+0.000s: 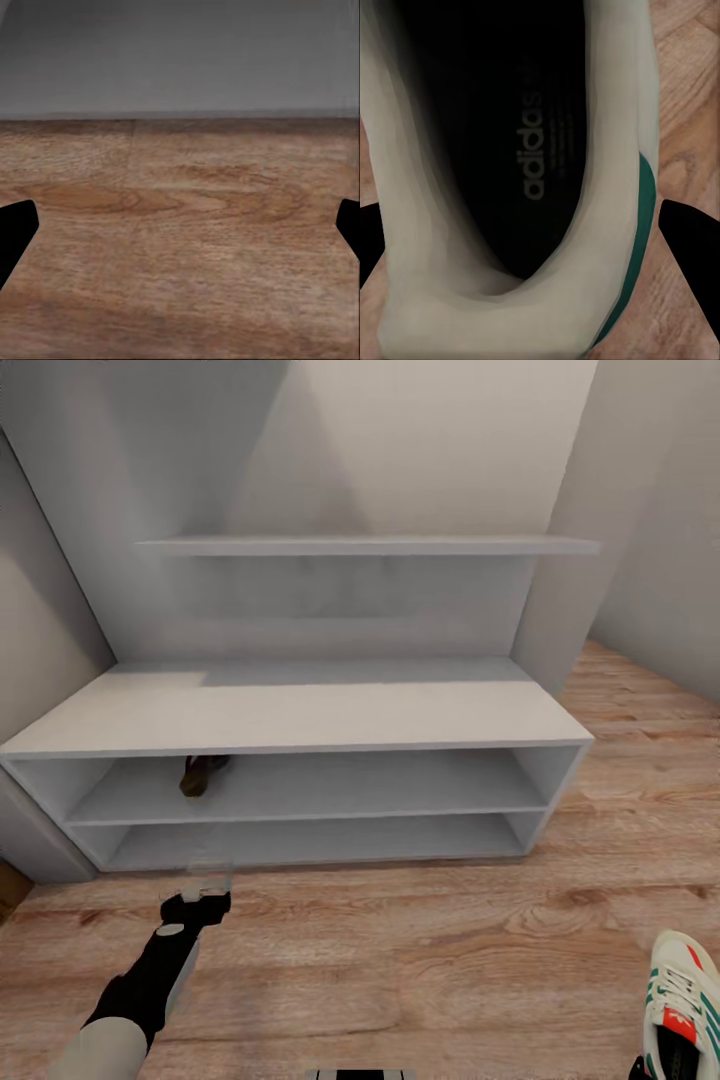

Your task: Pick up the two gym shoes and the two sandals from the corridor floor and place them onto the hallstand (shoe rack) in the corridor, making sure they are on the rack and not on the floor. Arrange them so the two gym shoes are next to each other and the two sandals are next to each other.

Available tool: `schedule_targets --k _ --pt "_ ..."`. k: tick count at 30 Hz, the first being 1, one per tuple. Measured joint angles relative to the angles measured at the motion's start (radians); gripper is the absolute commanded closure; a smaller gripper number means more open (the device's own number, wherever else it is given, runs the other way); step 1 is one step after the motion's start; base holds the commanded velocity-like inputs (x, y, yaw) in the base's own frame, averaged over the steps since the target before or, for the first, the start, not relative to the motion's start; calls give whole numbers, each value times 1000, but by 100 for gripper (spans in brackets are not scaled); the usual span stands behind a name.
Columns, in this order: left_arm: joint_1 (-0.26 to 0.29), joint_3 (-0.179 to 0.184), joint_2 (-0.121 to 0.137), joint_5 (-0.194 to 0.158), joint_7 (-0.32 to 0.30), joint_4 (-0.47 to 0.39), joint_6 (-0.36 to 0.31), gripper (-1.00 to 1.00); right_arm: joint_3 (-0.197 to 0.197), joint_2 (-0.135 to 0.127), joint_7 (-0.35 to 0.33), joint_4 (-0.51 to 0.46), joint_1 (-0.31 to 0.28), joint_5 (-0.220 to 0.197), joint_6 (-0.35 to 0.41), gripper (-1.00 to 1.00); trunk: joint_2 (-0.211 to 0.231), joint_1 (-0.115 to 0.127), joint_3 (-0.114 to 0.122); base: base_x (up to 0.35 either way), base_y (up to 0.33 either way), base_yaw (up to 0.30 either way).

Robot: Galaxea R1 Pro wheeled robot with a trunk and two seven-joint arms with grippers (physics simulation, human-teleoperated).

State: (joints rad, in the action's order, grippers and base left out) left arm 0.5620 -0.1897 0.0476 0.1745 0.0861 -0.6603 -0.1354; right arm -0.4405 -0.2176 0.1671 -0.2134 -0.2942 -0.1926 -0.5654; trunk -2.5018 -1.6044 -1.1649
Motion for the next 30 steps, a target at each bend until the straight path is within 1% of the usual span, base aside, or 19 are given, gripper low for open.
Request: schedule_targets --k 3,4,6,7,8,10,12,13,14,16,17,18,19,22,26,30 --pt "-49 0 4 -15 -57 -19 46 -100 1 0 0 0 1 0 0 100 0 0 0 -26 -3 0" --pt "-81 0 7 -22 -99 -31 71 -100 1 1 0 1 1 1 0 100 0 0 0 -14 -2 0" --pt "-118 0 10 -27 -144 -42 92 -100 1 2 0 1 1 1 0 100 0 0 0 -9 -1 0" --pt "-165 -8 13 -30 -212 -53 121 -100 1 2 0 1 1 1 0 100 0 0 0 -6 -1 0" --pt "-195 -17 15 -31 -252 -59 141 -100 1 3 0 1 1 2 0 100 0 0 0 -4 0 0" --pt "-283 -53 20 -33 -382 -69 231 -100 1 3 0 1 0 2 0 100 0 0 0 -2 0 0" --pt "-343 -88 24 -34 -480 -74 304 -100 1 3 0 1 1 2 0 100 0 0 0 0 0 0" --pt "-367 -108 25 -35 -523 -75 328 -100 1 3 0 1 1 2 0 100 0 0 0 0 0 0" --pt "-397 -142 26 -34 -574 -74 352 -100 1 3 -1 1 0 1 -1 100 0 0 0 0 0 0" --pt "-415 -168 26 -36 -599 -71 362 -100 1 3 -1 1 0 1 -1 100 0 0 0 0 0 0" --pt "-428 -193 26 -35 -615 -68 369 -100 1 3 -1 1 0 1 -2 100 0 0 0 0 0 0" --pt "-434 -205 25 -35 -621 -67 371 -100 1 3 -1 1 0 1 -2 100 0 0 0 0 0 0" --pt "-444 -225 26 -34 -629 -65 375 -100 2 3 -2 0 0 1 -2 100 0 0 0 0 0 0" --pt "-463 -261 26 -34 -639 -63 383 -100 2 3 -2 0 -1 1 -3 100 0 0 0 0 0 0" --pt "-471 -276 25 -30 -643 -62 386 -100 2 3 -2 -1 0 0 -4 100 0 0 0 0 0 0" --pt "-474 -282 25 -28 -643 -61 387 -100 2 3 -2 -2 1 0 -4 100 0 0 0 0 0 0"
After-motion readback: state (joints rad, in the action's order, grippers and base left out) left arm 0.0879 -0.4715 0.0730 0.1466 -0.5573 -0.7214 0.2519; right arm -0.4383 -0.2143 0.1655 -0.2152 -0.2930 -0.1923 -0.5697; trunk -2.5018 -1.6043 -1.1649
